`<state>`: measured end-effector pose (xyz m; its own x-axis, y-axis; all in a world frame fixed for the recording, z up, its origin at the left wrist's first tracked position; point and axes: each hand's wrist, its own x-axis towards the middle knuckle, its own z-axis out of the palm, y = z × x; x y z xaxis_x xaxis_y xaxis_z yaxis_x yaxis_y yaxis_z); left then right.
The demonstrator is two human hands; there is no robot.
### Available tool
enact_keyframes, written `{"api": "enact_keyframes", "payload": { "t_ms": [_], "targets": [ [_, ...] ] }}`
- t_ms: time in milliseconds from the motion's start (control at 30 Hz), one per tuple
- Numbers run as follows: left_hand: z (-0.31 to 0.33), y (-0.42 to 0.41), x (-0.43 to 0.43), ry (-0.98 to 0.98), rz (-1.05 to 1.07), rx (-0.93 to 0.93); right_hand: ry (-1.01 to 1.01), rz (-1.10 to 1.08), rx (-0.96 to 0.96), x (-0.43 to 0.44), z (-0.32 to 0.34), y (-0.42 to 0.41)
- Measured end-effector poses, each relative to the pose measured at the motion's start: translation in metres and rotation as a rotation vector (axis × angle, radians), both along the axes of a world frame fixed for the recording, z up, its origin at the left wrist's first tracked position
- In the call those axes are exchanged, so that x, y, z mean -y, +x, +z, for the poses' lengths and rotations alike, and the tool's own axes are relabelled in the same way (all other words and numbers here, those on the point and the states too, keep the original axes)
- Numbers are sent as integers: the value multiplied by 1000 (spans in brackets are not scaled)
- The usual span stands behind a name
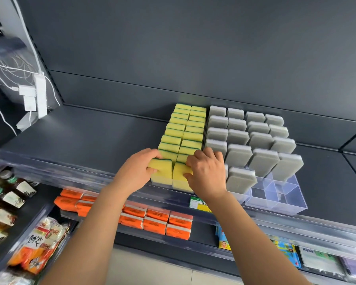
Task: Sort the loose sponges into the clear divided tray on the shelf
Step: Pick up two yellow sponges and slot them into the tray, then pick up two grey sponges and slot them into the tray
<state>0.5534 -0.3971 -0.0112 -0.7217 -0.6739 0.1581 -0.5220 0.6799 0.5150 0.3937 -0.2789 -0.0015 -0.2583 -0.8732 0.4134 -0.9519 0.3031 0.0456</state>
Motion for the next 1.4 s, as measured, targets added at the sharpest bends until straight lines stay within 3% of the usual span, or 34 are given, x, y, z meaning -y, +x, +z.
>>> {"api": "enact_keyframes", "payload": {
  "t_ms": [267,500,767,1000,1400],
  "targets": [
    [-21,-1,-21,-351,74,-168,-55,-19,21,-4,-7,1],
    [-19,1,-19,-292,39,-152,-67,9,41,-8,-8,2],
    [8,-24,-44,-447,30,-158,-229,-1,82,-39,5,-13],
    [26,-83,-96,-494,-54,-5,-172,-165,177,-105,13,-62],
    [13,-202,-250,-480,-262,37,45,-375,135,-286,-8,-163]
  ]
}}
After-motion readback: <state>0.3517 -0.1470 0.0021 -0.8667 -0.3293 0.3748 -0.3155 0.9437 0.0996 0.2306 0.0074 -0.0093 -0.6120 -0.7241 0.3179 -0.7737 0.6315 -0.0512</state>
